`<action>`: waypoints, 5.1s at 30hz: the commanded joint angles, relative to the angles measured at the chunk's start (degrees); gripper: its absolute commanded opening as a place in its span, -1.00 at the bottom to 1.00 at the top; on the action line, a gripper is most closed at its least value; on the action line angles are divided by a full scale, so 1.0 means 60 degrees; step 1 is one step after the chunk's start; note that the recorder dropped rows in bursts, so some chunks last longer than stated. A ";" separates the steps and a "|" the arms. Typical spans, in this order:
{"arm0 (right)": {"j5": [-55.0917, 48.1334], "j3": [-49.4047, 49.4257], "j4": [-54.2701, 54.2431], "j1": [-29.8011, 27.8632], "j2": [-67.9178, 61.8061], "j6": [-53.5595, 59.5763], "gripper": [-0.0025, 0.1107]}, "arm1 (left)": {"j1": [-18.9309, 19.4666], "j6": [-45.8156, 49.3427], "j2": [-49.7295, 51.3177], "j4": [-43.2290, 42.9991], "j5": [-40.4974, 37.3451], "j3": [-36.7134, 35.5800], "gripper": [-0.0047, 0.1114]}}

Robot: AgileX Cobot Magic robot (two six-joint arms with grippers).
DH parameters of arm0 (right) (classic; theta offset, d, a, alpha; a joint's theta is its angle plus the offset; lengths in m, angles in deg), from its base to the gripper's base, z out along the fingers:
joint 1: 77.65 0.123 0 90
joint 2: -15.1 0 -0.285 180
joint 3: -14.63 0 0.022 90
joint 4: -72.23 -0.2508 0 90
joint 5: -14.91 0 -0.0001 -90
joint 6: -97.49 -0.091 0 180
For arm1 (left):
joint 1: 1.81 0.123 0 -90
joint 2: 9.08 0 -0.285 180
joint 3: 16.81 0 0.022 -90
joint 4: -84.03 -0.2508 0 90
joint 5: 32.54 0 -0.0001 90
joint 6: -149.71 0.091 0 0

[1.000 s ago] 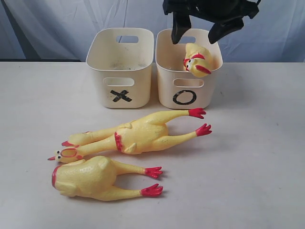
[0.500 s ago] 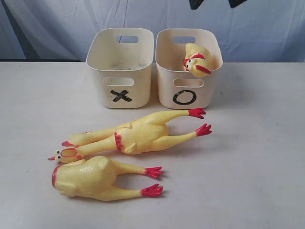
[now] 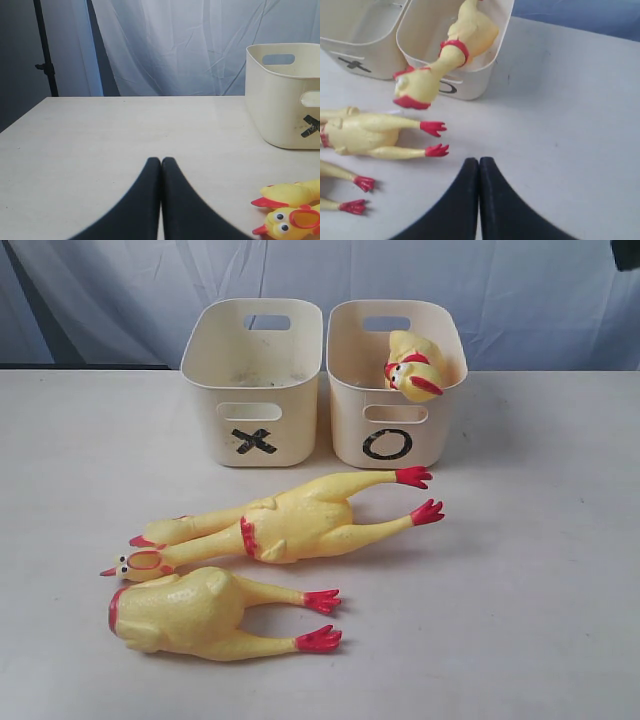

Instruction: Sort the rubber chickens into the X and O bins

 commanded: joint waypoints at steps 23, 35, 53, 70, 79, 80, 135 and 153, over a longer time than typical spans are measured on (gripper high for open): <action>0.2712 0.8846 -0.4752 -0.0028 0.8591 0.1888 -0.95 | 0.0014 -0.0024 -0.0043 -0.0022 0.0025 -0.0049 -0.91; 0.2609 0.9387 -0.5879 -0.0028 1.1195 0.3365 -0.95 | 0.0014 -0.0024 -0.0043 -0.0022 0.0025 -0.0049 -0.91; 0.2416 0.9387 -0.6344 -0.0028 1.1468 0.3483 -0.95 | 0.0014 -0.2011 -0.0043 0.4555 0.6167 -0.0049 -0.91; 0.2357 0.9387 -0.6344 -0.0028 1.1468 0.3483 -0.95 | -0.0669 -0.2536 0.0704 0.4146 0.0042 0.1948 -0.91; 0.2357 0.9387 -0.6344 -0.0028 1.1468 0.3483 -0.95 | -0.1502 0.5422 0.3431 0.6669 -0.1444 0.3503 -0.91; 0.2357 0.9387 -0.6406 -0.0028 1.1468 0.3483 -0.95 | -0.1519 0.6255 0.3788 0.6999 -0.1535 0.3639 -0.90; 0.2526 0.9387 -0.7320 -0.0028 1.1468 0.3483 -0.95 | -0.2752 1.8958 1.3926 1.2106 -0.4173 0.5971 0.40; 0.2586 0.9387 -0.7316 -0.0028 1.1468 0.3483 -0.95 | -0.3610 1.9060 1.5115 1.1956 -0.3081 0.5971 0.37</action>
